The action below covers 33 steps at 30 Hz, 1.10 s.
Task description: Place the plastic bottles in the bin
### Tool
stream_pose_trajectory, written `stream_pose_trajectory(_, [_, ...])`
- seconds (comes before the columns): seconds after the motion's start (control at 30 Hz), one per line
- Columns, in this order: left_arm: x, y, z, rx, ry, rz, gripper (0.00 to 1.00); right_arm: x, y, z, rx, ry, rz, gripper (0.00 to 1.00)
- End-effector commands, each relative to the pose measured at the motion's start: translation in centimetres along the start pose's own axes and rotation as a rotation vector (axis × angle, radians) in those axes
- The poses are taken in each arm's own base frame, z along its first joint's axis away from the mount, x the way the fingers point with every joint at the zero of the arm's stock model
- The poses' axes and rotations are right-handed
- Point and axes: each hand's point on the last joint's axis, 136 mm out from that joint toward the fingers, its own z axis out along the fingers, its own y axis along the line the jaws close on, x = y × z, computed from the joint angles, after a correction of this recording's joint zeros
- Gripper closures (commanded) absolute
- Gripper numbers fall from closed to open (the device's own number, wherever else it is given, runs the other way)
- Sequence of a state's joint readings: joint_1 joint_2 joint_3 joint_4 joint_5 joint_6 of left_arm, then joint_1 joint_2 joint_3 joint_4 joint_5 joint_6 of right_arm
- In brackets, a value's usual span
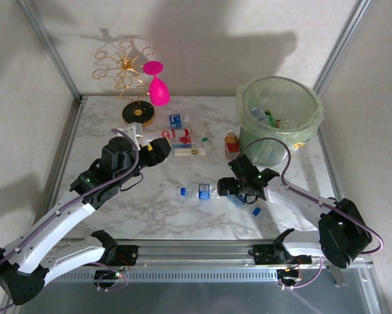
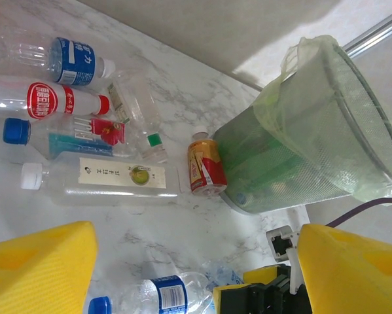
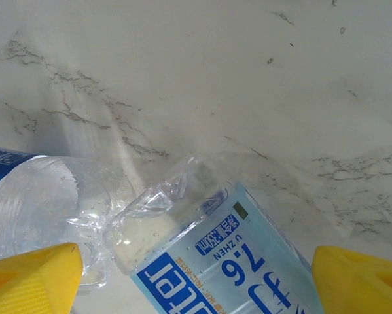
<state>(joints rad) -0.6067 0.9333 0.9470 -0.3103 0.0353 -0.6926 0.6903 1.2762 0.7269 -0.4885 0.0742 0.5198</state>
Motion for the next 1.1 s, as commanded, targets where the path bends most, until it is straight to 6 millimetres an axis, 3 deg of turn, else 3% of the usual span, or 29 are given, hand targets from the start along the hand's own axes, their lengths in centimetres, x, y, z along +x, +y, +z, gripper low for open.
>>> stream_pose_trajectory(0.0, [-0.2,-0.5,0.1,0.026,-0.005,0.003,0.2,1.2,1.0,0.2,-0.027,0.025,-0.007,0.1])
stream_pose_trajectory(0.5, [-0.2,-0.7,0.2,0.033,0.0,0.002,0.2,2.1,0.0,0.4,0.02,0.027,0.028,0.14])
stream_pose_trajectory(0.93, [-0.4,-0.5,0.3,0.02,-0.006,0.023,0.2,0.3,-3.3,-1.7,0.138,-0.087,0.146,0.15])
stream_pose_trajectory(1.0, [-0.4,-0.5,0.3,0.021,-0.005,0.023,0.2,0.3,-3.0,-2.0,0.118,-0.091,0.149,0.15])
stream_pose_trajectory(1.07, [-0.3,-0.5,0.3,0.019,-0.004,0.025,0.2,0.2,-1.4,-2.2,0.031,-0.076,0.115,0.14])
